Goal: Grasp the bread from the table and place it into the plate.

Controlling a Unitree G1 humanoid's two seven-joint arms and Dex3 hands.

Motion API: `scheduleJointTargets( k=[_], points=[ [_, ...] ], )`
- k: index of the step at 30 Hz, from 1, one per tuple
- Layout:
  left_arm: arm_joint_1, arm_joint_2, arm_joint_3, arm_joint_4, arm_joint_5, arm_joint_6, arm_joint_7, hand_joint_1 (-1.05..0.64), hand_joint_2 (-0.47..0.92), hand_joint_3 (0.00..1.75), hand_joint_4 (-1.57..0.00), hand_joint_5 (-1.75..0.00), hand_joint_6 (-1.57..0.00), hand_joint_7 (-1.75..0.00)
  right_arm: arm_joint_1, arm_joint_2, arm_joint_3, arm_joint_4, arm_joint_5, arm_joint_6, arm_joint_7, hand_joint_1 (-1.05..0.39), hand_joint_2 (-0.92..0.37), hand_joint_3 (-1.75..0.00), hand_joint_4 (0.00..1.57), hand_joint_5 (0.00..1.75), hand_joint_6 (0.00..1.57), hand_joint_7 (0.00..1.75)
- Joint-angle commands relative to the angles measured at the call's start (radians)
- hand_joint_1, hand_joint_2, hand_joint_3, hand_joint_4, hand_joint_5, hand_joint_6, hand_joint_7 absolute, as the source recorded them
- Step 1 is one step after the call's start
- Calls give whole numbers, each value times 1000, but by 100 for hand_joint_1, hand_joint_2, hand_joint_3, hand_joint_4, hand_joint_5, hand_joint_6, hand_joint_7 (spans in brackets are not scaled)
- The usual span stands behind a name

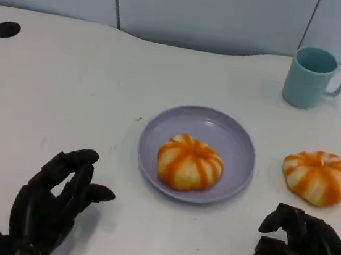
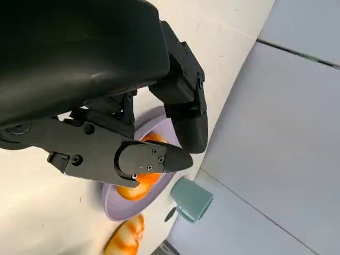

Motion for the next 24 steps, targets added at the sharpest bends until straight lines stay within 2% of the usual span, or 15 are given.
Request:
scheduleJointTargets(
  k=[1, 8, 14, 24],
  points=[
    [9, 8, 10, 12, 30, -26, 2, -38, 91, 35, -63, -158, -57, -126, 5, -20, -13, 0, 5, -2, 3, -42, -92, -44, 127, 104, 116, 97],
    [3, 7, 9, 42, 61, -46, -1, -39, 91, 34, -64, -159, -57, -131, 0, -24, -21, 10, 10, -2, 4, -41, -92, -44, 126, 104, 116, 97],
    [-14, 1, 9, 83, 106, -72, 14, -39, 92, 33, -68, -153, -57, -130, -14, -27, -32, 31, 19, -2, 5, -42, -92, -41, 126, 105, 116, 97],
    [-30, -8, 24, 103, 98, -69, 2, -39, 91, 36, -66, -159, -56, -136, -31, -27, -40, 65, 11, -25, 8, -42, -92, -44, 126, 106, 114, 99]
  ],
)
